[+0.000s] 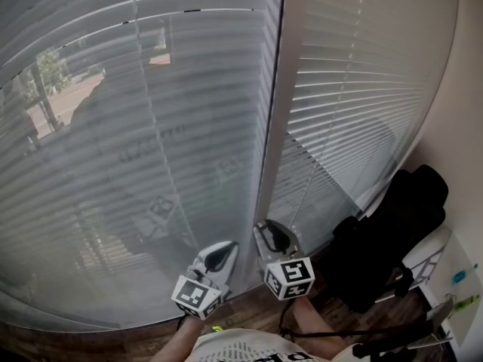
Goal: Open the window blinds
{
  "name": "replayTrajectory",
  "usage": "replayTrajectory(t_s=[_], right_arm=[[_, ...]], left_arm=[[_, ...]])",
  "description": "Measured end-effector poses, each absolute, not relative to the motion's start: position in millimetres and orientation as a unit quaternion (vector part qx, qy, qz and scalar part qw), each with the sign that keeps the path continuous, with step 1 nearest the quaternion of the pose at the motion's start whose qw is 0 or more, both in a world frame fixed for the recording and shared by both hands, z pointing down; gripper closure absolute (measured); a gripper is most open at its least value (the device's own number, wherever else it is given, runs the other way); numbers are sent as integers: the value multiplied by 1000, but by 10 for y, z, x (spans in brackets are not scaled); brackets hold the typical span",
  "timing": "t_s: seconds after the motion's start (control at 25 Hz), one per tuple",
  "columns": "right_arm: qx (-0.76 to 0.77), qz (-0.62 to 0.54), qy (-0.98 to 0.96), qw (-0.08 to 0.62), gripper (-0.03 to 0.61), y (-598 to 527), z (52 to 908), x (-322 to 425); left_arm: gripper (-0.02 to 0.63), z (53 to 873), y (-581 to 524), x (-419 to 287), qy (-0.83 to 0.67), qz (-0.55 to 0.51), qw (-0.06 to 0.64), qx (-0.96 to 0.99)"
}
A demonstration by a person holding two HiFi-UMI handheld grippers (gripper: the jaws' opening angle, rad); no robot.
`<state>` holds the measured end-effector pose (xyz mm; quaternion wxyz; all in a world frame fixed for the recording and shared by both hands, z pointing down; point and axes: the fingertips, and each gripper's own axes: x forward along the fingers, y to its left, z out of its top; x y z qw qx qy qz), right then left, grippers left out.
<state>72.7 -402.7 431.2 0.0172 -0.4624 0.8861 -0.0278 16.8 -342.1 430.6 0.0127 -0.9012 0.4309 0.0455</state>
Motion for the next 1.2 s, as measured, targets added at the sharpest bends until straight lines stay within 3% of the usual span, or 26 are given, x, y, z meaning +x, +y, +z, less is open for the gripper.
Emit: replayTrajectory(t_s=[0.92, 1.08, 1.2], right_arm=[[-450, -196, 862, 130, 443, -4055, 4352, 769], [-454, -180, 864, 120, 443, -4059, 4350, 770], [-464, -117, 875, 76, 442, -4036, 4327, 771]], left_arm=[[621, 4292, -3398, 172, 429, 50, 12, -902], [621, 4296, -3391, 193, 427, 51, 11, -903], [621, 4293, -3379, 193, 427, 51, 12, -903]])
